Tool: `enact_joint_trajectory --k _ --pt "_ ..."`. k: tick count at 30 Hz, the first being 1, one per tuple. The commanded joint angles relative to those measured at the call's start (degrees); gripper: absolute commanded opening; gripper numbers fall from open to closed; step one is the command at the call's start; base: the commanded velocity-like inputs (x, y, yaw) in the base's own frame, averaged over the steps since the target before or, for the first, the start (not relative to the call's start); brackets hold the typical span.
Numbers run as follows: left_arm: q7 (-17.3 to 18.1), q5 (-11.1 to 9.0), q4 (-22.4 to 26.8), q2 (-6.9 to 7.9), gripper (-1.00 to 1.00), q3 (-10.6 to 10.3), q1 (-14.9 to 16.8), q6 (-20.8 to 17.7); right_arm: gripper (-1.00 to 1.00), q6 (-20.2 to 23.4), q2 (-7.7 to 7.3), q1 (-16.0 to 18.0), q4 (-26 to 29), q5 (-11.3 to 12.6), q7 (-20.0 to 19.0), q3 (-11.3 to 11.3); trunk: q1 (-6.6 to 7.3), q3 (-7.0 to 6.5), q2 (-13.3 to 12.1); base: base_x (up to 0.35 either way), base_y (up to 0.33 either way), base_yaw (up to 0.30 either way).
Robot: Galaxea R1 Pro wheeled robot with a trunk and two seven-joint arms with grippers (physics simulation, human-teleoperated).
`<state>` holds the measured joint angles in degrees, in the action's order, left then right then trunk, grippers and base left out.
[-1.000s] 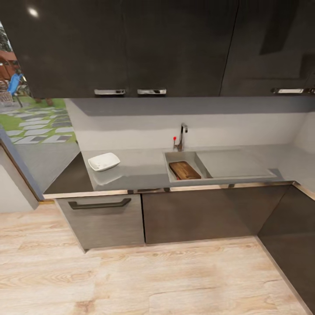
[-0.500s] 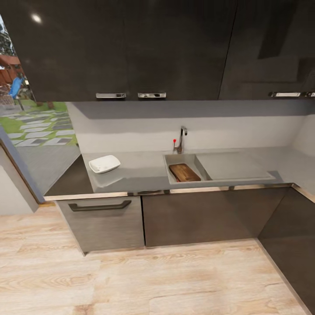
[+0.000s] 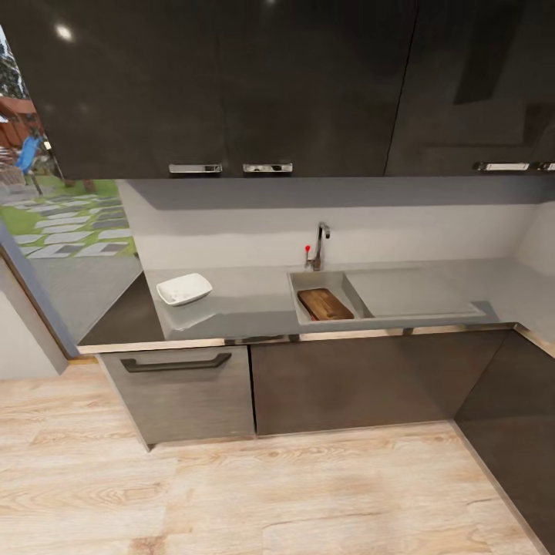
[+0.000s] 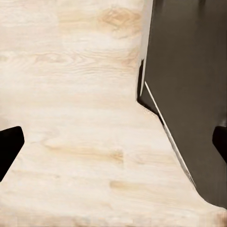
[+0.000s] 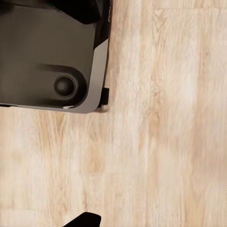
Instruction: In the kitchen, take the Vidalia onion out of the sink, dice it on the chopping board with the paring knife, put the diced onion into the bowl on the countertop, then place both the paring knife and the chopping board into the sink.
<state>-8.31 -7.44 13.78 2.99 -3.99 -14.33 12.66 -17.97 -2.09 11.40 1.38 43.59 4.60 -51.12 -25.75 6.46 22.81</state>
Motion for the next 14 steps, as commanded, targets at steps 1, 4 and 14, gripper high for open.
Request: enact_joint_trajectory --k 1,4,14 --pt "-0.2 -0.6 -2.3 0.06 1.0 -0.5 0.0 0.1 1.0 0.0 0.15 0.0 0.2 0.3 0.3 -0.5 -0.04 0.1 0.1 0.0 0.0 0.0" --pt "-0.2 -0.6 -6.6 0.08 1.0 -0.5 0.0 0.1 1.0 0.0 0.29 0.0 0.2 0.3 0.3 -0.4 -0.04 0.1 0.1 0.0 0.0 0.0" --pt "-0.2 -0.5 -8.2 0.0 1.0 -0.4 0.0 0.2 1.0 -0.1 0.32 0.0 0.2 0.3 0.3 -0.4 -0.04 0.1 0.1 0.0 0.0 0.0"
